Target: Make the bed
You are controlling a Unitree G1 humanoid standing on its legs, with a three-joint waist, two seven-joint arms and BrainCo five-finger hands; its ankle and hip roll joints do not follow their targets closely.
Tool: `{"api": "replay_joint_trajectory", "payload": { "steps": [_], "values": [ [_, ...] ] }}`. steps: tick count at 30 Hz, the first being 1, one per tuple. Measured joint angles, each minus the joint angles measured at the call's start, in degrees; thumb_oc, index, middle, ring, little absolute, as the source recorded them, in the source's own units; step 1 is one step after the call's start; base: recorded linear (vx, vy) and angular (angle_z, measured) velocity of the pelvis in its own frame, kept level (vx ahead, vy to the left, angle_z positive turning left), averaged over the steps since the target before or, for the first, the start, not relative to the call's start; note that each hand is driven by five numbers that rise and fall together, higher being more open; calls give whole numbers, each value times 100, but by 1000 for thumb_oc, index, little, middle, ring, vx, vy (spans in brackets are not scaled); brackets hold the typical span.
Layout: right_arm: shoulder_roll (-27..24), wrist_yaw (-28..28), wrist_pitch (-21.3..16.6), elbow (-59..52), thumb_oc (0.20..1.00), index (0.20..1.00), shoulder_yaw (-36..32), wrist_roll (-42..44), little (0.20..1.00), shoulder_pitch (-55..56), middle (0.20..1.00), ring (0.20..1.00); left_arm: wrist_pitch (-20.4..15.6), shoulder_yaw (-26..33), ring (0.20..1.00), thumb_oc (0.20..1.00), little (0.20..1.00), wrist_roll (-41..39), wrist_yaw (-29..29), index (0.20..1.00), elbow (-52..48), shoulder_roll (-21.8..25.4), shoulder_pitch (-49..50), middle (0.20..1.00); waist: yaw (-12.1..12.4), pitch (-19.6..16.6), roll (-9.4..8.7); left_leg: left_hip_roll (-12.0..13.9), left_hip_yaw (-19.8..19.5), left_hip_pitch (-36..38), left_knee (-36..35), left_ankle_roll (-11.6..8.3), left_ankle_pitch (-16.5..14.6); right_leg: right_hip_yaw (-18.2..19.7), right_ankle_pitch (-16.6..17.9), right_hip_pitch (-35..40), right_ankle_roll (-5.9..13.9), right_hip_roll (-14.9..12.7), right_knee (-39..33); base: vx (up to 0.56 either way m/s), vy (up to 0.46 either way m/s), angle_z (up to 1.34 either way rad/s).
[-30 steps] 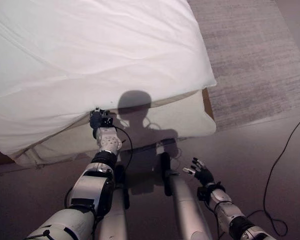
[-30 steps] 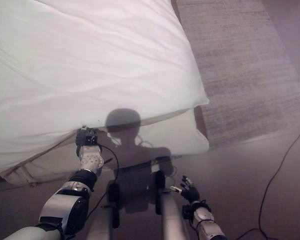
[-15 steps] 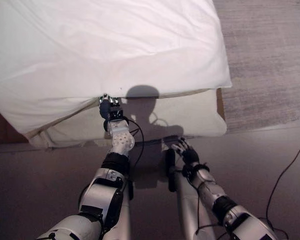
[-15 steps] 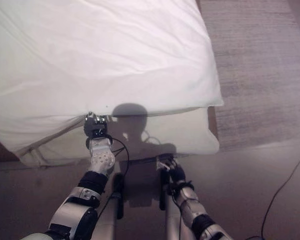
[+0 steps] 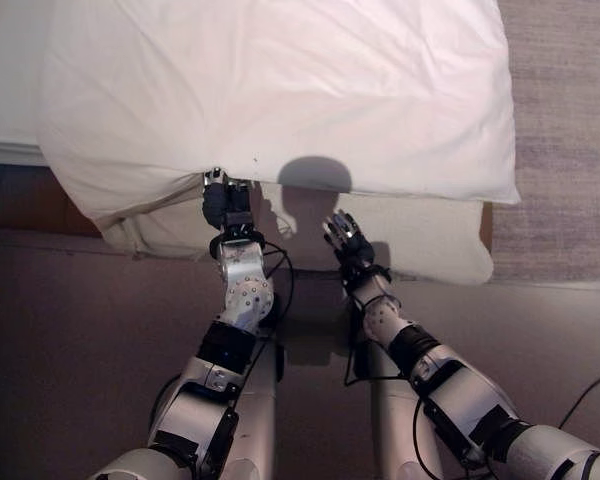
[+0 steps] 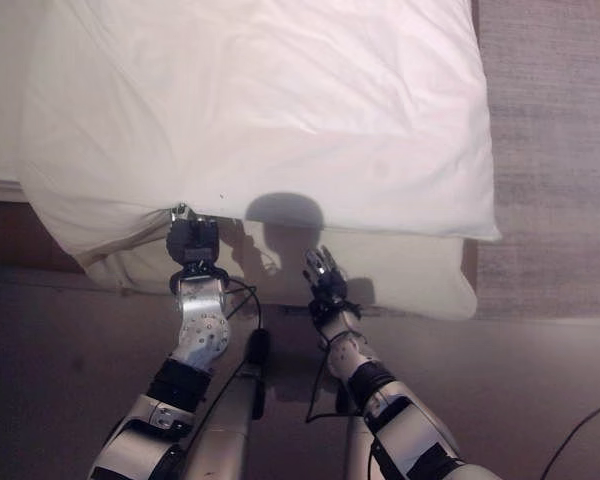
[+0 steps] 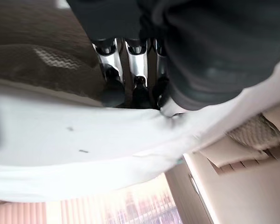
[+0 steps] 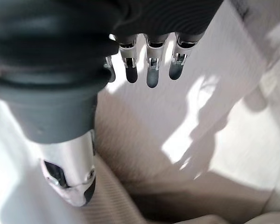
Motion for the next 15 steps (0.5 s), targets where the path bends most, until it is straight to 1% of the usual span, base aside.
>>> {"api": "replay_joint_trajectory", "payload": {
  "steps": [1, 3, 4, 7, 10, 14, 15],
  "values": [
    [22, -24, -9, 4, 1000, 1000, -31, 24, 1000, -27, 1000, 1000, -2, -14, 200, 200, 200, 0, 1, 200, 0, 2, 0, 200, -5, 2, 4, -7, -13, -3, -8, 0, 6, 1, -4, 0, 3, -2, -1, 50, 35, 10],
    [3, -125, -71, 39, 1000, 1000, -429, 265, 1000, -189, 1000, 1000, -3, -3, 200, 200, 200, 6, 7, 200, 0, 29, -2, 200, 0, 19, 32, -31, -58, -10, -28, -5, 25, -2, -7, 2, 8, -11, -3, 29, 37, 8],
    [10, -199, -188, 43, 1000, 1000, -643, 408, 1000, -313, 1000, 1000, -18, -2, 200, 200, 200, 17, 26, 200, 0, 31, 9, 200, -2, 25, 44, -35, -57, -7, -62, -2, 46, -2, -7, -1, 8, -19, -11, 42, 17, 5],
    [-172, -328, -318, 64, 1000, 1000, -871, 569, 1000, -470, 1000, 1000, -59, -2, 200, 200, 200, 214, 99, 200, -1, 37, 17, 200, 2, 27, 48, -35, -58, -7, -96, -2, 56, -3, -10, -8, 12, -20, -22, 34, 12, 2],
    [-338, -387, -398, 26, 1000, 1000, -1000, 700, 1000, -495, 1000, 1000, -71, 4, 200, 200, 200, 221, 139, 200, -14, 49, 14, 200, 2, 38, 68, -34, -64, -5, -142, -5, 62, -6, -21, -12, 16, -20, -42, 53, 11, 2],
    [-518, -486, -523, -353, 1000, 1000, -1176, 741, 1000, -468, 1000, 1000, -78, 35, 200, 200, 200, 448, 252, 200, -24, 64, 16, 200, -1, 82, 148, -34, -64, -16, -189, -7, 72, -4, -29, -41, 19, -21, -58, 24, 1, 0],
    [-585, -503, -555, -621, 1000, 1000, -1180, 741, 1000, -395, 1000, 1000, -89, 44, 200, 200, 200, 451, 297, 200, -42, 64, 11, 200, -1, 83, 153, -34, -63, -36, -202, -9, 73, -3, -36, -70, 14, -21, -50, 31, 6, -1]
  ]
}}
